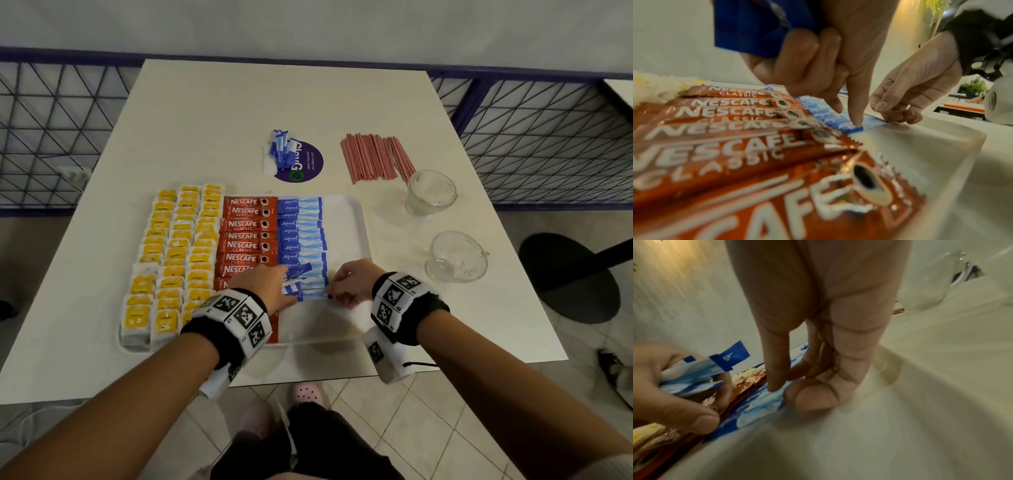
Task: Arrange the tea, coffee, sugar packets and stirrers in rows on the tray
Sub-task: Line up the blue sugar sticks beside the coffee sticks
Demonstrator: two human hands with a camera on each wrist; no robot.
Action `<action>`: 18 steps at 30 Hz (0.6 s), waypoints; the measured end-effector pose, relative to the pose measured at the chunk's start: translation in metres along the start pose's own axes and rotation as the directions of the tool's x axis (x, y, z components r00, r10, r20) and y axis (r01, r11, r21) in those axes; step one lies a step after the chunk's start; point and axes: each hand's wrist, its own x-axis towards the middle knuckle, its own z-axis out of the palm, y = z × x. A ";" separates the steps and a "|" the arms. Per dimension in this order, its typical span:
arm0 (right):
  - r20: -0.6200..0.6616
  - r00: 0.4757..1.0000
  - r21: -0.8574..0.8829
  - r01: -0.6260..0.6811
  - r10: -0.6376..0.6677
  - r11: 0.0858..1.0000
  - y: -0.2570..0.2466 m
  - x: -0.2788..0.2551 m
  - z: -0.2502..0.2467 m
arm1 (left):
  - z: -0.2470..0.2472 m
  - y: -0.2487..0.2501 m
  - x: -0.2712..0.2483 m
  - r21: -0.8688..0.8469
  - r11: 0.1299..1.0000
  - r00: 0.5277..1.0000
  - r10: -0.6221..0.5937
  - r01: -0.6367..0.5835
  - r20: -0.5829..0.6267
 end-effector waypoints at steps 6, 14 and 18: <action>0.006 0.990 0.072 0.142 -0.143 0.987 -0.012 -0.019 -0.010 | -0.011 -0.003 -0.006 -0.197 0.980 0.999 0.031 -0.029 0.007; 0.070 0.960 0.036 0.269 -0.271 0.963 -0.040 -0.036 0.005 | -0.011 -0.002 -0.017 -0.400 0.904 0.986 0.168 -0.150 0.011; 0.061 0.954 0.051 0.289 -0.292 0.956 -0.040 -0.039 0.010 | -0.011 -0.007 -0.019 -0.390 0.909 0.984 0.175 -0.150 0.030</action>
